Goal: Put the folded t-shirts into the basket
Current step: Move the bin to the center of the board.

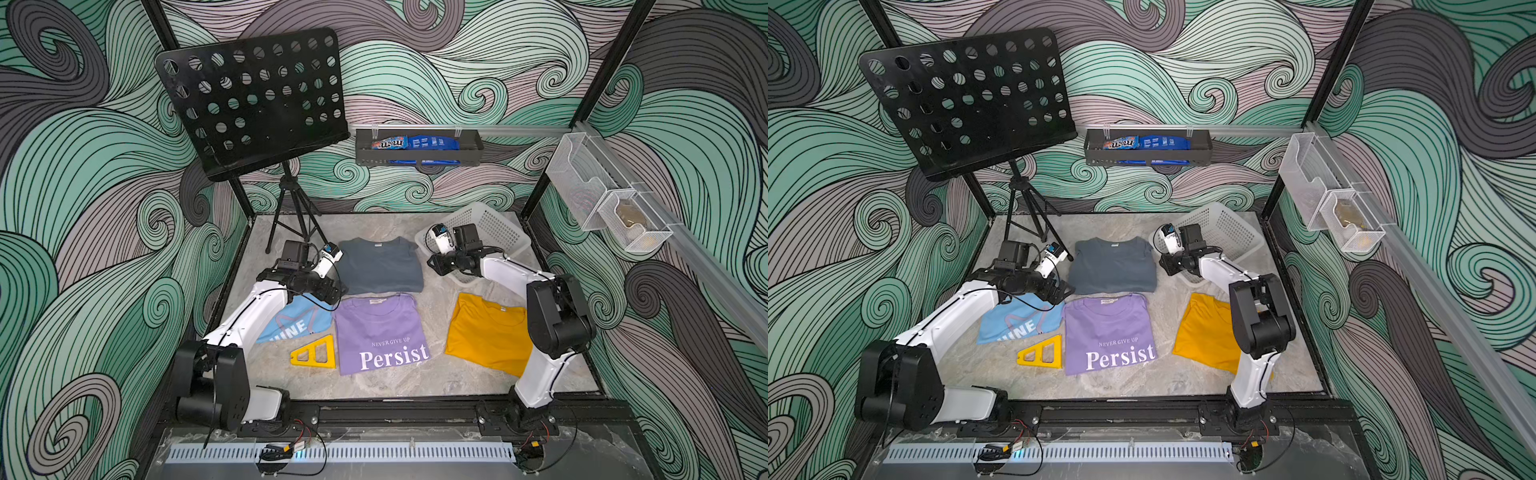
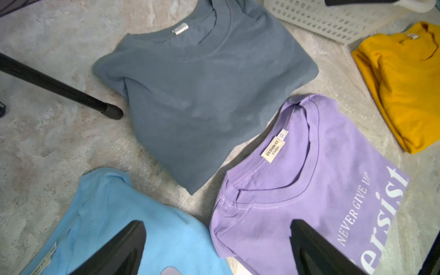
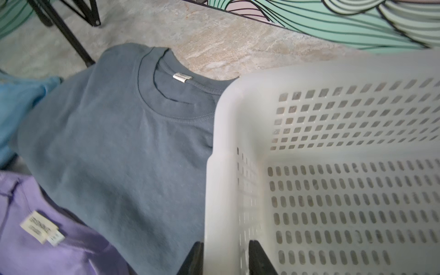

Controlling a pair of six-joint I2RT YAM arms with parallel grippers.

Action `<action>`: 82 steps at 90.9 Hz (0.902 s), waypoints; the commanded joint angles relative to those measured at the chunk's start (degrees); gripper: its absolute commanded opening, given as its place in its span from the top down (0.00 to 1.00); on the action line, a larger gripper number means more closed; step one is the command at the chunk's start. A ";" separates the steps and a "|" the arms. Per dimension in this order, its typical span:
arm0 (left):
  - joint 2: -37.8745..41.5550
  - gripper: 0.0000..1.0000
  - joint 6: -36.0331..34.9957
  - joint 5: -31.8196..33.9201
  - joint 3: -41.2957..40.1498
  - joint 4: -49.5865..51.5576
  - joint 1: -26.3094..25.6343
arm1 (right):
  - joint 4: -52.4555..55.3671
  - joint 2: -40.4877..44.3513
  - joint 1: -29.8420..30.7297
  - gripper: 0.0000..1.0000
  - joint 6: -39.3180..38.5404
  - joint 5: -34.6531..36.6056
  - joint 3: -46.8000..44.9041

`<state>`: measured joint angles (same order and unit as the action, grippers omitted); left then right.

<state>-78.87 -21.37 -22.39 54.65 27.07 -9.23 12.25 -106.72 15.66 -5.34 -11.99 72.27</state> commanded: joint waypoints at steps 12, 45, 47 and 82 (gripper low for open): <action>-1.72 0.03 -3.76 5.70 3.32 8.11 -2.99 | -1.07 -6.72 3.24 0.74 19.53 2.81 7.63; -3.70 0.03 -1.85 7.79 3.37 8.59 -6.34 | -7.15 -13.82 5.16 0.79 37.95 1.44 15.65; -4.15 0.03 -1.84 8.17 3.60 8.94 -6.61 | -7.44 -14.71 5.19 0.78 38.83 1.37 15.98; -7.06 0.03 -2.17 13.11 4.32 10.26 -11.50 | -5.23 -18.42 5.41 0.50 40.86 -3.48 22.48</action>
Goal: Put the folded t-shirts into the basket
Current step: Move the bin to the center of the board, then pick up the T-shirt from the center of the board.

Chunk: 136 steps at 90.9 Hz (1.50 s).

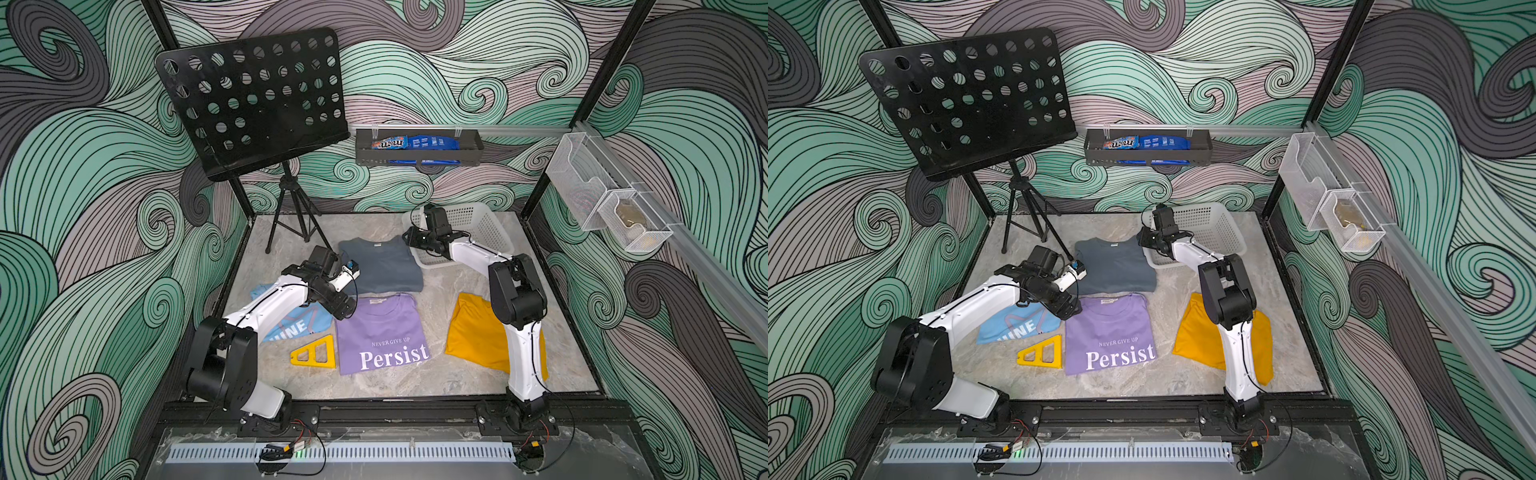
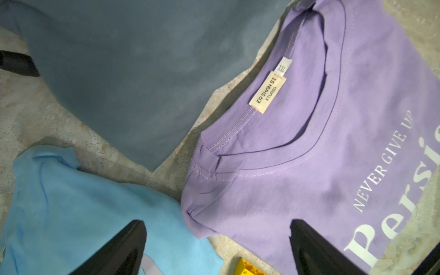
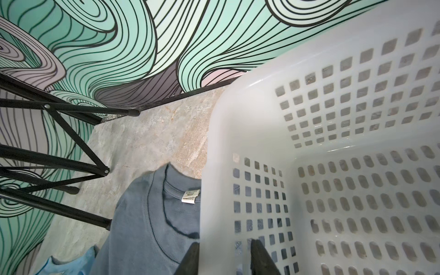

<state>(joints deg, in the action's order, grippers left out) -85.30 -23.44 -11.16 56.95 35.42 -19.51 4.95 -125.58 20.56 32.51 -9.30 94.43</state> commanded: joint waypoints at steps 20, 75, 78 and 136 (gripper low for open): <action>-0.10 0.03 -0.83 1.10 2.32 2.27 -2.11 | 4.48 9.48 -1.99 0.25 -10.84 -11.40 -1.06; -5.10 0.04 -1.75 6.30 8.28 1.16 -8.14 | 23.93 36.34 -18.96 0.18 -59.80 -13.86 -28.05; -5.79 0.04 -0.92 7.43 8.87 1.13 -8.04 | 23.39 38.05 -18.32 0.18 -61.08 -12.72 -30.75; -8.53 0.17 -0.44 2.29 8.98 16.45 -0.11 | 18.86 26.82 8.00 0.26 -56.00 -15.32 -33.93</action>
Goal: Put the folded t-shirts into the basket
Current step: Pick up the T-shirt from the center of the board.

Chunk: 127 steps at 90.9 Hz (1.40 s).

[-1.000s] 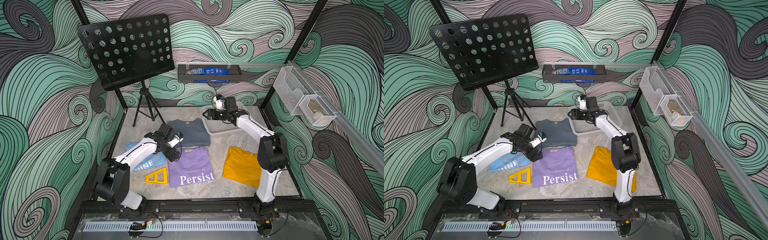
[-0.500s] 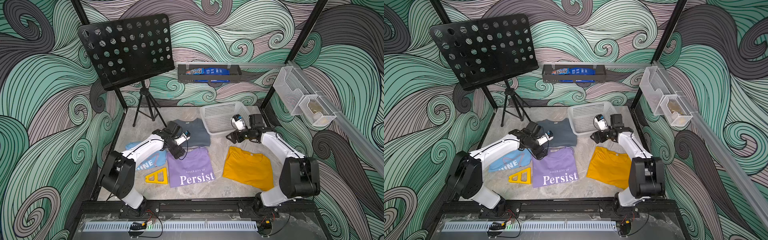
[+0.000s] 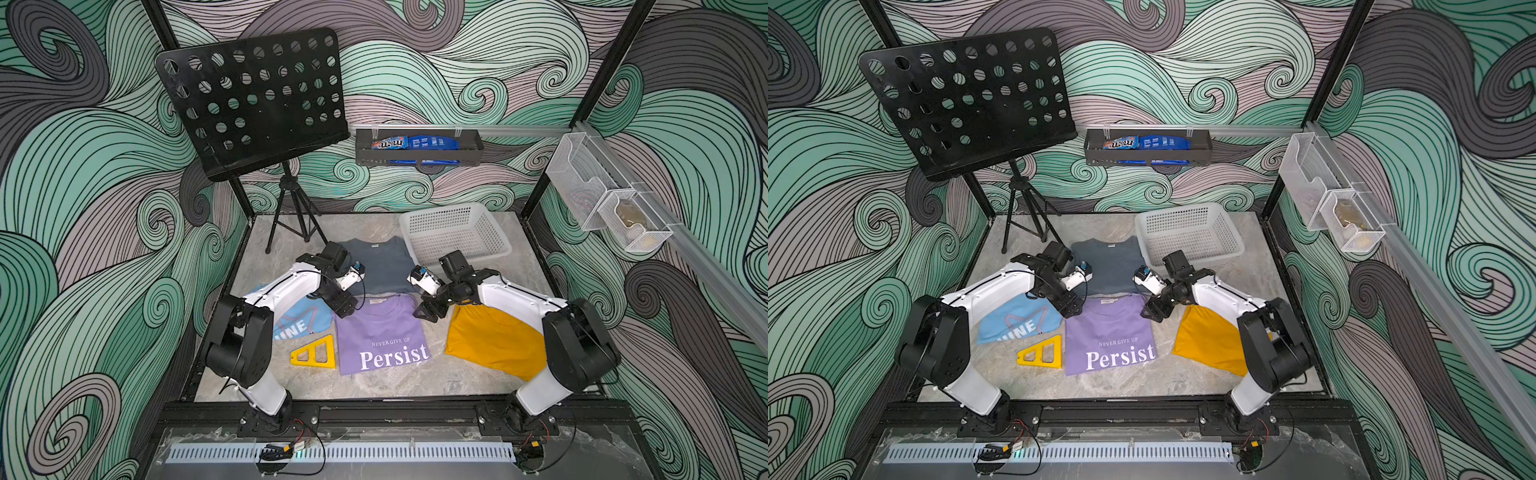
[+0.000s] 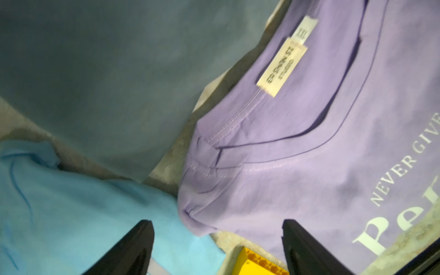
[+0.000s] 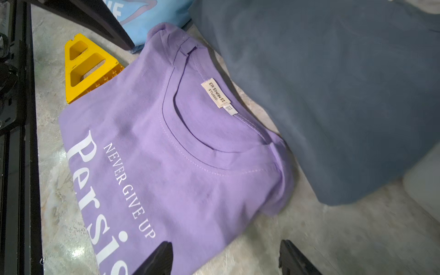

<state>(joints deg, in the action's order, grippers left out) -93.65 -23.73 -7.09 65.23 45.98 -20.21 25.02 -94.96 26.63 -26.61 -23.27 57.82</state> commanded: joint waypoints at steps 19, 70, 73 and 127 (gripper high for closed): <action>-2.18 0.18 -0.92 -1.25 1.85 5.31 0.61 | -3.98 -8.54 3.51 0.29 6.74 1.54 4.84; -5.76 0.18 -8.41 -11.83 0.13 11.20 -7.19 | -3.25 0.92 1.90 0.55 -0.77 18.50 -9.53; -5.78 0.18 -8.42 -12.21 0.34 11.22 -7.43 | -2.67 1.37 0.93 0.53 -0.96 16.97 -9.07; -12.91 0.17 1.83 -8.96 9.38 3.24 -1.23 | -4.05 -4.19 -4.07 0.25 3.90 9.75 -0.60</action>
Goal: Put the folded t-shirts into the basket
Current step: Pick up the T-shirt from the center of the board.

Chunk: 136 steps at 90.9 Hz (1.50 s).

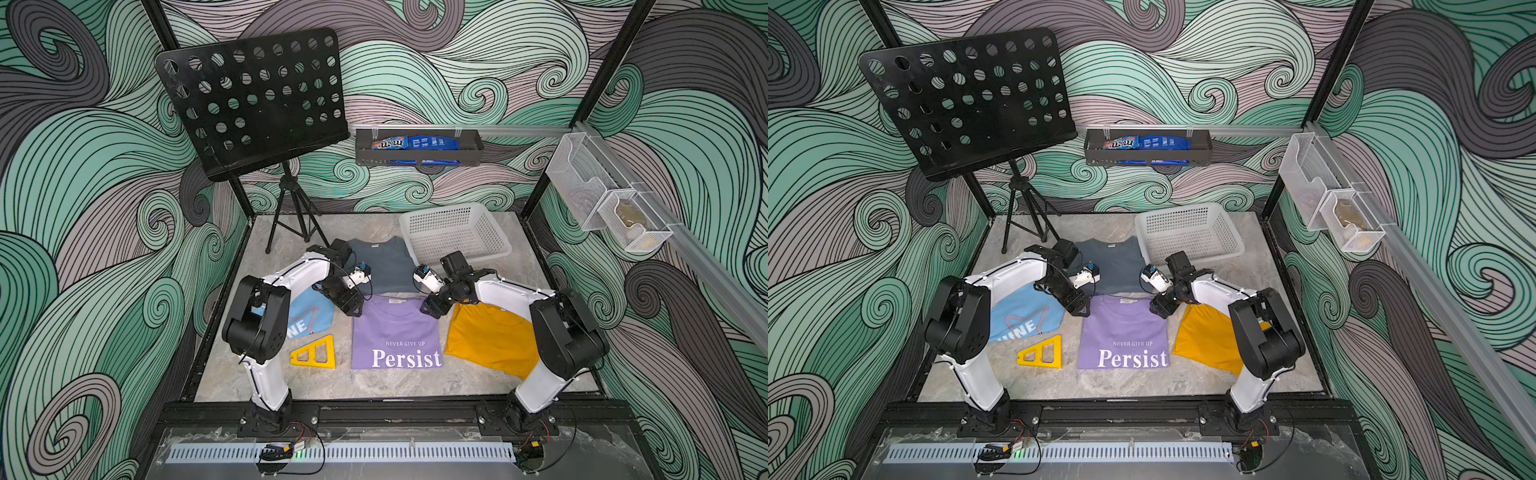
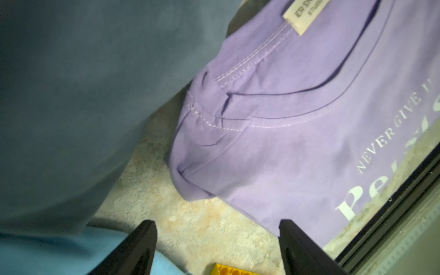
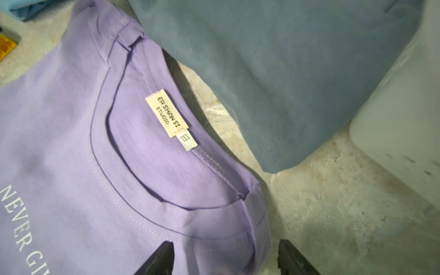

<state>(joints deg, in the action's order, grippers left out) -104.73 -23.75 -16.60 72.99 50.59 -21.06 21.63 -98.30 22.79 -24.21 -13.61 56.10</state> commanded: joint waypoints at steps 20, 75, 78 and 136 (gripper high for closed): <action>-4.80 0.22 3.44 -0.16 2.09 -3.00 -1.67 | -1.22 -1.49 -0.22 0.25 1.68 1.04 0.47; -4.21 0.59 5.18 -3.15 -4.76 -7.62 -3.54 | -1.34 -3.38 -0.09 0.25 2.14 0.08 -1.25; -4.03 0.62 5.39 -3.31 -5.12 -7.71 -3.47 | -1.24 -3.68 0.28 0.26 2.27 -0.13 -1.41; 2.69 1.00 9.91 -9.45 -8.82 -10.49 -2.74 | -1.47 0.09 1.47 1.00 0.66 -11.77 1.32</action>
<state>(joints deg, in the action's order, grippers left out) -106.24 -14.50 -22.06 65.47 40.60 -23.88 19.75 -102.02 24.34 -22.09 -19.35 56.38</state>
